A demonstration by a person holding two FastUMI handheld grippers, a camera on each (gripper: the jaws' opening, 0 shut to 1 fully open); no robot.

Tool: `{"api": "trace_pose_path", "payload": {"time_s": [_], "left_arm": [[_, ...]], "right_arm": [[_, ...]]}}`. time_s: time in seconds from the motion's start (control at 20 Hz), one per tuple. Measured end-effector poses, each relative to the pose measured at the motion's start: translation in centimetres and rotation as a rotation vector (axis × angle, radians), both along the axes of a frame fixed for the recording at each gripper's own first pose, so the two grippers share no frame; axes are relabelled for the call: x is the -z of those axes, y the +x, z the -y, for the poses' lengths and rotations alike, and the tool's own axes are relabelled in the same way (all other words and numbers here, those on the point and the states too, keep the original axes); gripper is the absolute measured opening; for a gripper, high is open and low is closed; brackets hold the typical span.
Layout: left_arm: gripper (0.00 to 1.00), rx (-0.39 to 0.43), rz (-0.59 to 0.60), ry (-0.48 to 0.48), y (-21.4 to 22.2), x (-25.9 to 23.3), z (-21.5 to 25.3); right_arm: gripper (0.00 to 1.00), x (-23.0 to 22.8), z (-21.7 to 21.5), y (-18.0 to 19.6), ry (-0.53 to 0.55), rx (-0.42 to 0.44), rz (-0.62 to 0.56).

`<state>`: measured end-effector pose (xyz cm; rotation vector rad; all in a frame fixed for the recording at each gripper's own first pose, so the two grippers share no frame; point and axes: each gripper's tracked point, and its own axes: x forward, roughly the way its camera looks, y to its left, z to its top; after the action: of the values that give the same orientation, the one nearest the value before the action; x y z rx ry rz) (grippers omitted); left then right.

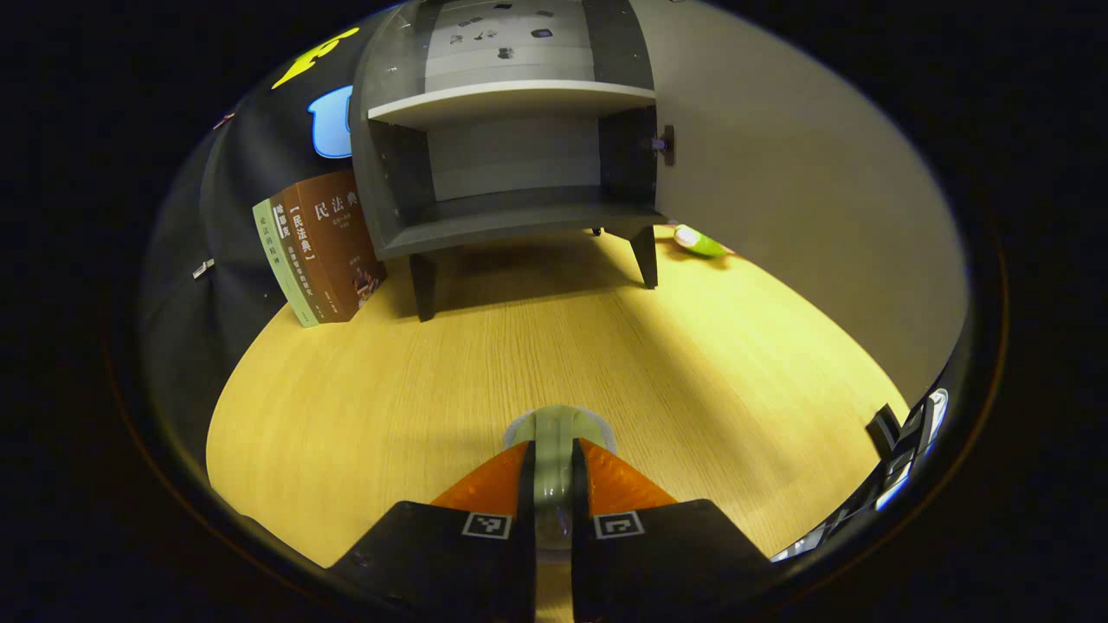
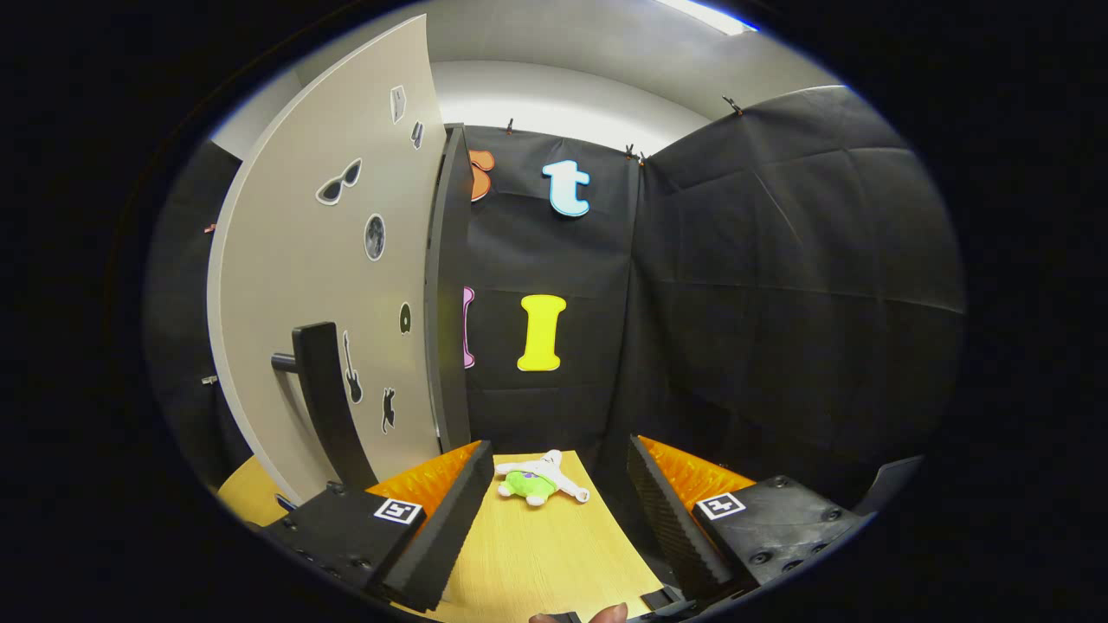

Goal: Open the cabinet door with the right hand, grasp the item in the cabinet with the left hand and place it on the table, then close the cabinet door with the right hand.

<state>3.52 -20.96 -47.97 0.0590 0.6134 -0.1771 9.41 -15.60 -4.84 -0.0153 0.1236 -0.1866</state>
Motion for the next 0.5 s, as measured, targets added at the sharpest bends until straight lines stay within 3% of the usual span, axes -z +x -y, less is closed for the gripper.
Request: {"api": "trace_pose_path", "payload": {"time_s": [0.25, 0.35, 0.5], "left_arm": [[0.23, -0.001, -0.022, -0.029, -0.1, 0.9, 0.9], [0.29, 0.000, -0.004, -0.046, 0.2, 0.4, 1.3], [0.75, 0.004, 0.023, -0.052, 0.4, -1.0, 1.3]], "right_arm": [[0.99, 0.2, -0.2, 0.7, -0.010, -0.011, -0.009], [0.99, 0.4, -0.3, 0.8, -0.011, -0.014, -0.014], [0.99, 0.2, -0.3, 0.7, -0.012, -0.011, -0.011]]}}
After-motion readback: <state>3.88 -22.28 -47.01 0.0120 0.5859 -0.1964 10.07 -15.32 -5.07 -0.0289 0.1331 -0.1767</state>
